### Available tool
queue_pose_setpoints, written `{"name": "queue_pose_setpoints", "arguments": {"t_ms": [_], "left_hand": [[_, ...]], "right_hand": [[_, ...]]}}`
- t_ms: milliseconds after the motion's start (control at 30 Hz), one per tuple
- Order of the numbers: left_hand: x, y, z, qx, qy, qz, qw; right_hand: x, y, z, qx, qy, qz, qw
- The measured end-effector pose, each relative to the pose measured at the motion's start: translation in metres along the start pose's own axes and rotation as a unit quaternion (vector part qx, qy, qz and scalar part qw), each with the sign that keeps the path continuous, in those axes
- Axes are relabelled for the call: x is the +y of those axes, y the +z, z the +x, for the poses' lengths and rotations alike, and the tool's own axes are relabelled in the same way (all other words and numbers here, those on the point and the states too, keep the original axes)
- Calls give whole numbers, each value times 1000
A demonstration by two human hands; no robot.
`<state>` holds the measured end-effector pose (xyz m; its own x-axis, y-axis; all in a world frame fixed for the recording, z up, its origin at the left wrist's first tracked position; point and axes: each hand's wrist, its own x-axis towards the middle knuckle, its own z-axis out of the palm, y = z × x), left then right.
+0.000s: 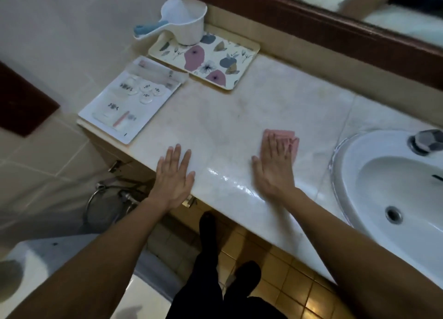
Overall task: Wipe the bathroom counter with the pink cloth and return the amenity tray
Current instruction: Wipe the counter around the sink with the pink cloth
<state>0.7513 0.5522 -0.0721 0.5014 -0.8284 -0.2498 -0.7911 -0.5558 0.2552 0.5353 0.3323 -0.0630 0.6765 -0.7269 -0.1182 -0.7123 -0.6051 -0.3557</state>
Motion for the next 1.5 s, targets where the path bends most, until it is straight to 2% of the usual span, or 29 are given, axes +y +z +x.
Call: {"name": "queue_pose_setpoints", "arguments": {"t_ms": [100, 167, 233, 300, 433, 533, 600, 700, 800, 967, 1100, 1167, 1300, 1500], "left_hand": [[1, -4, -1, 11, -6, -7, 1000], [4, -11, 3, 41, -19, -23, 999], [3, -20, 12, 87, -9, -25, 996], [-1, -30, 29, 120, 10, -23, 992], [-10, -38, 62, 121, 14, -4, 993], [-4, -37, 83, 108, 20, -16, 994], [7, -36, 100, 98, 38, -16, 994], [28, -36, 129, 89, 66, -9, 994], [41, -40, 156, 97, 81, -13, 992], [48, -42, 185, 90, 108, -12, 990], [48, -36, 189, 83, 107, 21, 991], [48, -35, 190, 88, 106, 24, 990], [50, -33, 191, 105, 111, 27, 988], [50, -35, 190, 123, 116, 29, 985]], "right_hand": [[-72, 24, -5, -61, -95, 6, 994], [-93, 29, -14, -107, -171, 16, 979], [-77, 27, -10, -131, -231, 26, 964], [-39, 21, 11, -104, -234, -8, 967], [27, -13, 83, -23, -33, -36, 999], [18, -19, 130, -1, 87, -11, 996], [-5, -11, 137, 7, 104, -1, 995], [-26, 4, 91, -15, 29, 2, 999], [1, -1, 40, -17, 11, -22, 1000], [101, -39, 66, 30, 230, -15, 973], [142, -64, 141, 75, 343, -9, 936], [153, -73, 175, 83, 372, -8, 924], [142, -75, 220, 79, 345, -26, 935], [40, -45, 288, 20, 120, -23, 992]]}}
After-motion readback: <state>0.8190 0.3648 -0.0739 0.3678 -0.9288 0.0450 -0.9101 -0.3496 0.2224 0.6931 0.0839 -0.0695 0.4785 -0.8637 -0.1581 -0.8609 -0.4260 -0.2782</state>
